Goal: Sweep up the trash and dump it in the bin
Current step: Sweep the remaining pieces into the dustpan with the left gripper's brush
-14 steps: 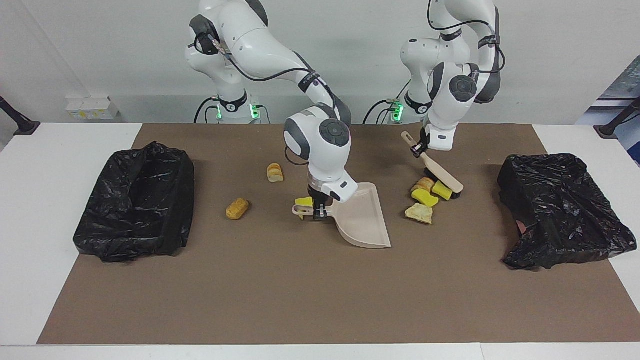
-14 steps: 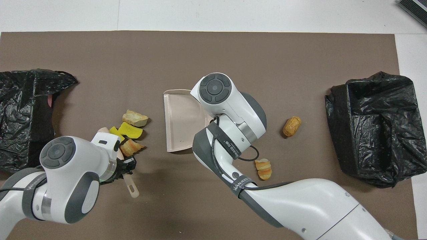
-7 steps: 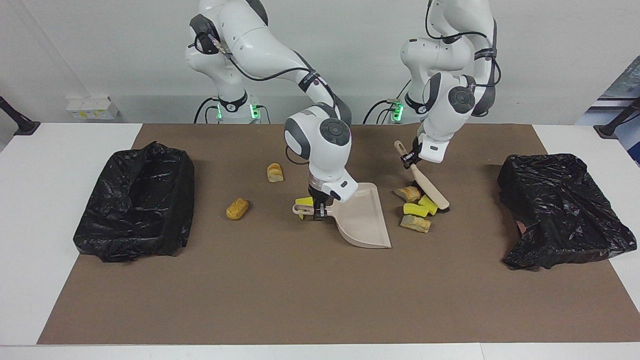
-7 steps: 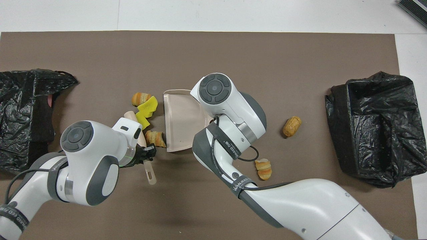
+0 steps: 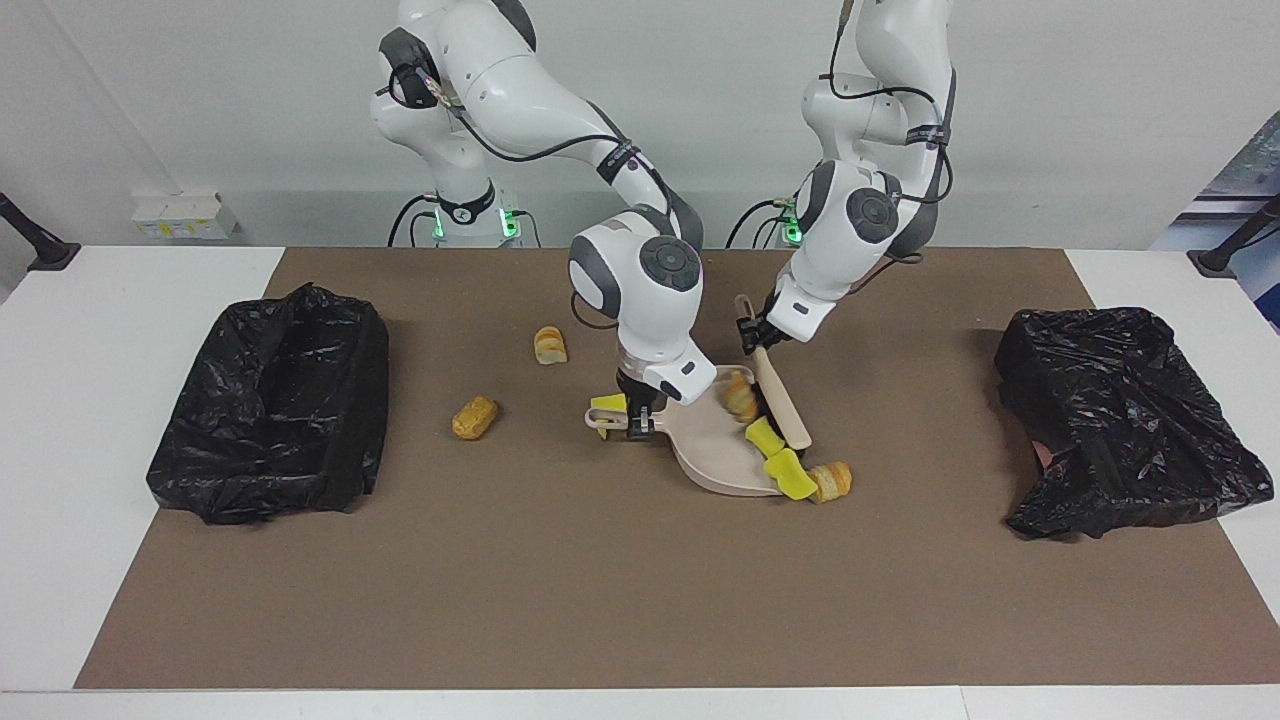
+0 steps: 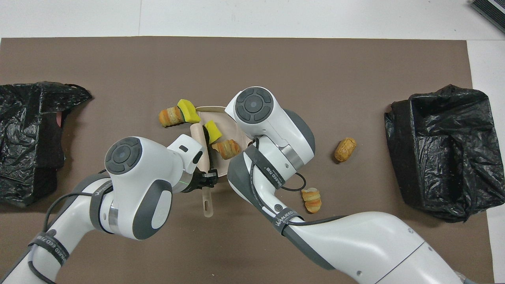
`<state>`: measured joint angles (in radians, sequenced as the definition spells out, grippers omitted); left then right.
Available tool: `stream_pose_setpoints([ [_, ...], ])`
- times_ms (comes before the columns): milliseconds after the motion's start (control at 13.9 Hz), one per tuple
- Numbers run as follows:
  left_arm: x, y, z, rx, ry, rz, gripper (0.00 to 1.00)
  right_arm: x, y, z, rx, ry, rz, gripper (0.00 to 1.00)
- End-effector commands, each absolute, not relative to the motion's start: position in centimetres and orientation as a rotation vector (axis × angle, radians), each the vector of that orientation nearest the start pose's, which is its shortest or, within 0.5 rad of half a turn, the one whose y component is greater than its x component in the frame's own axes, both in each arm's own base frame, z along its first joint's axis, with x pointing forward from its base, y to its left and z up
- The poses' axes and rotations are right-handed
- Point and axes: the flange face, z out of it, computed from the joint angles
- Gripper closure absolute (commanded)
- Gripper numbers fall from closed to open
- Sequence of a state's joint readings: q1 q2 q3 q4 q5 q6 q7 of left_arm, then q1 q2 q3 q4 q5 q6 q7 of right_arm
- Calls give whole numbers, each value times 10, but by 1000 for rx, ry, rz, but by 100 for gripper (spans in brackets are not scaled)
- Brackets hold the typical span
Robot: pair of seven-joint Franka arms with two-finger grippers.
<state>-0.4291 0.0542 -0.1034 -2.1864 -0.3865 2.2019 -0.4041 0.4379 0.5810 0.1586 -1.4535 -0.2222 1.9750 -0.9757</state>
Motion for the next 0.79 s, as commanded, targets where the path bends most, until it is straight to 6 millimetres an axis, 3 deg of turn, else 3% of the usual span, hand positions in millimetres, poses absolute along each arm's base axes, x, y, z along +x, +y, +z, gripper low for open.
stream_pose_setpoints([
  [0,472,-288,387,-3401,-118,365,100,594,368,347,2101,2189,-103,100],
  [216,478,-256,413,-3379,-151,340,100,594,369,348,2107,2183,-102,100],
  [360,492,-220,422,-3314,-168,308,100,594,369,348,2112,2178,-99,100],
  [720,526,-143,414,-3272,-75,212,100,593,371,348,2128,2161,-93,100],
])
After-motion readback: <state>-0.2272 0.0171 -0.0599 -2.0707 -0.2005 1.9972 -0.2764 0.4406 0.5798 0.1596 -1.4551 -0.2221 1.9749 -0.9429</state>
